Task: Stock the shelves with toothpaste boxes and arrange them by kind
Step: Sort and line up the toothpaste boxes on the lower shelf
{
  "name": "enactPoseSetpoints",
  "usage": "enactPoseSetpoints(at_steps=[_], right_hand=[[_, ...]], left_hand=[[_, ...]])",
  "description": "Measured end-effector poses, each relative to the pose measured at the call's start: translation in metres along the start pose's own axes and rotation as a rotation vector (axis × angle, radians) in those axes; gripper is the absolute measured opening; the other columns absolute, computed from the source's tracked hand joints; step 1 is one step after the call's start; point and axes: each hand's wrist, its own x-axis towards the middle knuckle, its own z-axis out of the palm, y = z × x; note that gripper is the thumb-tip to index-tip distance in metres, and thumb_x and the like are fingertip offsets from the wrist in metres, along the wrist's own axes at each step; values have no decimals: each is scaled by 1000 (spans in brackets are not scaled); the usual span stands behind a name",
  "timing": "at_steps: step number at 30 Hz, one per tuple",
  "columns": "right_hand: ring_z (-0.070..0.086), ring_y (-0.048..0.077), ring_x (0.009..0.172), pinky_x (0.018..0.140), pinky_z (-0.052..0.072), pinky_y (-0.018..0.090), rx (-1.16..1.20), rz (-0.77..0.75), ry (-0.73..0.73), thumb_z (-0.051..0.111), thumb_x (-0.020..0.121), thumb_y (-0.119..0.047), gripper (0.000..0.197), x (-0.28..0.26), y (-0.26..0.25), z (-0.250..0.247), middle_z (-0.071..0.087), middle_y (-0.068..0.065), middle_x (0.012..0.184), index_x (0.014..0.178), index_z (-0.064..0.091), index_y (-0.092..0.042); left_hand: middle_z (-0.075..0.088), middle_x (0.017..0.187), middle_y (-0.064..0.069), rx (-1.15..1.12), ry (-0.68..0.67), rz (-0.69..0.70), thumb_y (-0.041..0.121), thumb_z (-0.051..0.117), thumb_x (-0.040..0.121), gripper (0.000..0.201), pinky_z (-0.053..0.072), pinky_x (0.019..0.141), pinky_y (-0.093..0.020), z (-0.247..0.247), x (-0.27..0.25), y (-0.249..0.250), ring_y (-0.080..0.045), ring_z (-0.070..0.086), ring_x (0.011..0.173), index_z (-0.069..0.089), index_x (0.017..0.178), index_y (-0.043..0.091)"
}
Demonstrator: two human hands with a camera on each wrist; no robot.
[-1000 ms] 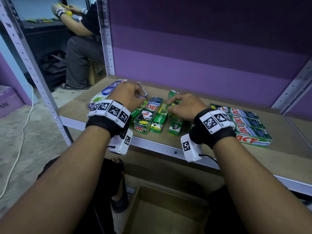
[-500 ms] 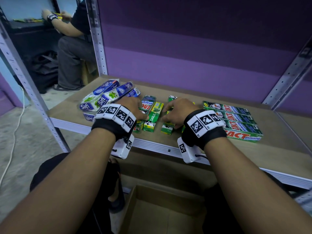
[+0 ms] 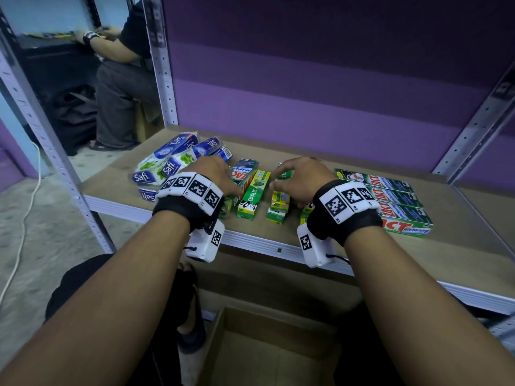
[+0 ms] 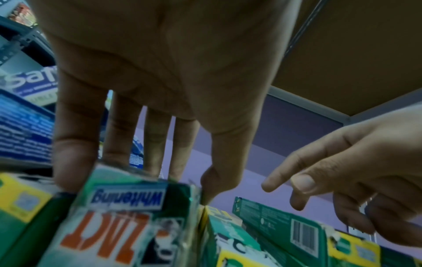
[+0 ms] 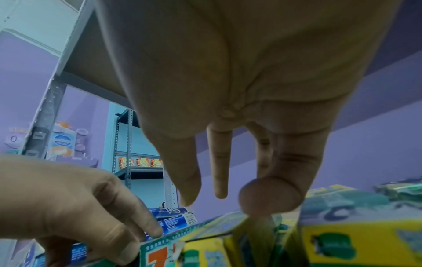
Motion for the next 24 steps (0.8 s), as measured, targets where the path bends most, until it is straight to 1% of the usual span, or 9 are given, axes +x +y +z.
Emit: enactPoseSetpoints(at_steps=[2, 4, 7, 9, 11, 15, 18, 21, 24], right_hand=[[63, 23, 47, 46, 48, 20, 42, -3, 9, 74, 83, -39, 23, -1, 3, -3, 66, 6, 92, 103, 72, -29], [61, 24, 50, 50, 50, 23, 83, -14, 37, 74, 83, -35, 22, -1, 5, -5, 66, 6, 82, 104, 71, -28], [62, 19, 62, 70, 55, 28, 94, -31, 107, 71, 84, -37, 25, 1, 9, -10, 70, 6, 104, 108, 69, -32], [65, 20, 83, 87, 54, 32, 74, -48, 162, 71, 83, -41, 34, 1, 12, -14, 61, 6, 119, 116, 65, -36], [60, 24, 105, 97, 47, 30, 42, -103, 222, 73, 82, -40, 47, 1, 15, -18, 48, 6, 125, 127, 58, -40], [46, 27, 123, 103, 40, 33, 45, -196, 297, 79, 77, -29, 70, -1, 19, -24, 35, 2, 133, 137, 45, -45], [38, 26, 127, 105, 38, 34, -6, -211, 305, 84, 71, -27, 82, -3, 26, -30, 32, -1, 141, 141, 43, -44], [36, 27, 128, 105, 37, 34, -71, -216, 274, 87, 69, -30, 83, -8, 37, -35, 34, -2, 143, 141, 46, -39], [43, 27, 123, 104, 41, 36, -105, -217, 268, 87, 69, -32, 74, -14, 48, -42, 44, 0, 134, 135, 55, -32]], left_hand=[[71, 107, 3, -29, 1, -12, 53, 77, 66, 49, 53, 84, -31, -3, -2, -2, -17, 61, 89, 74, 106, 26], [71, 108, 5, -64, 14, -14, 53, 77, 65, 50, 54, 90, -37, -6, -4, -3, -18, 64, 95, 72, 109, 31], [70, 113, 7, -69, 65, 5, 54, 76, 66, 53, 53, 90, -38, -10, -9, -1, -21, 64, 101, 68, 117, 40], [68, 116, 8, -43, 131, 29, 54, 76, 67, 54, 51, 85, -34, -15, -13, 1, -22, 63, 104, 64, 119, 45], [67, 120, 9, -20, 200, 81, 52, 76, 68, 56, 48, 78, -31, -20, -18, 3, -22, 63, 106, 61, 121, 49], [67, 120, 10, 4, 298, 241, 51, 73, 69, 56, 53, 80, -36, -29, -29, 8, -21, 63, 105, 59, 123, 50], [70, 113, 14, -26, 332, 345, 47, 75, 69, 55, 53, 77, -35, -32, -34, 14, -19, 64, 102, 60, 122, 50], [70, 108, 18, -47, 333, 434, 36, 76, 69, 54, 52, 73, -33, -32, -35, 23, -15, 64, 96, 62, 120, 50], [67, 116, 23, -37, 301, 525, 32, 74, 69, 58, 54, 81, -39, -29, -33, 34, -12, 62, 106, 60, 124, 48]])
